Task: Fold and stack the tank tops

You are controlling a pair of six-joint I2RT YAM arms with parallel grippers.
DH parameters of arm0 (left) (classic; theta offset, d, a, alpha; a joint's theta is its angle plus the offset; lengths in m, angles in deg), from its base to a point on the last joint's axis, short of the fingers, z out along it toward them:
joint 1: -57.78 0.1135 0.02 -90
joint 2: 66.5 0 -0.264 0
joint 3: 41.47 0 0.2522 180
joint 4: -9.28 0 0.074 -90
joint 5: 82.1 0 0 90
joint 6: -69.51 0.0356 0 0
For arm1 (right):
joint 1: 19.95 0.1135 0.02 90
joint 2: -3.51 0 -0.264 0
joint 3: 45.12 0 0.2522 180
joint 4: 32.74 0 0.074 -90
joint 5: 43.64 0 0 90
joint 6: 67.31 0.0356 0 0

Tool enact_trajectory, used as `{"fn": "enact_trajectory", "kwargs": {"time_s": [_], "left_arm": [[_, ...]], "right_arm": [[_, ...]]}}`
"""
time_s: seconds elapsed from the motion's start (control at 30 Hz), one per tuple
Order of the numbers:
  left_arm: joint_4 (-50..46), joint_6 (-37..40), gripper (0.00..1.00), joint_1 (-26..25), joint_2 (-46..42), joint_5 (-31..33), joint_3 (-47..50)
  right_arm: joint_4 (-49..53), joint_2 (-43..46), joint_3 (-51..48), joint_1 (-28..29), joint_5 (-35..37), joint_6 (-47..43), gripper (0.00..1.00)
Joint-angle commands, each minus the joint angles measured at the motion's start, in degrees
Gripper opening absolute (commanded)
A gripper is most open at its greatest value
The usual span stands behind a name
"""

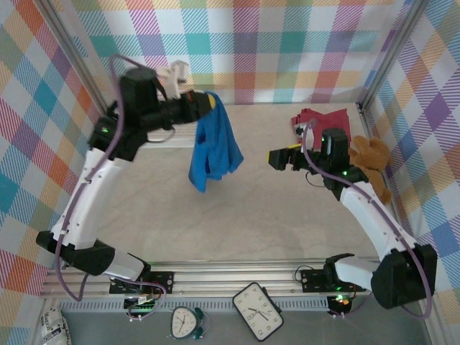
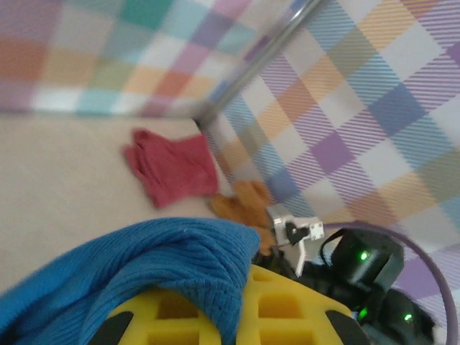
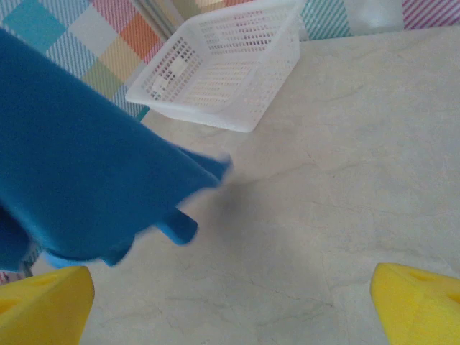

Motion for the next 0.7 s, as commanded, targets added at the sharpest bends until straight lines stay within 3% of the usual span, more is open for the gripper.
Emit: {"fn": "enact_trajectory", "kwargs": {"time_s": [0.0, 0.13, 0.27, 0.5, 0.67], "left_arm": [[15.36, -15.16, 0.02, -3.54, -3.83, 0.93, 14.15], [19.9, -24.14, 0.04, -6.67, -5.77, 5.95, 29.06], [26.5, -30.92, 0.08, -6.62, -4.62, 7.68, 41.23], [20.97, -25.8, 0.16, -2.64, 0.79, 10.01, 44.88], [13.16, -17.17, 0.33, 4.22, 4.4, 11.17, 45.42]], "right_arm": [[-2.01, 4.73, -4.63, 2.09, 1.84, -4.71, 0.97], [-0.66, 10.15, -10.0, 5.89, 4.72, -4.37, 0.94], [0.08, 11.99, -14.08, 10.36, 7.12, -1.8, 0.91], [3.07, 6.46, -16.6, 19.86, 18.5, 0.73, 0.8], [0.75, -1.72, -15.58, 22.56, 22.16, 2.73, 0.74]]}}
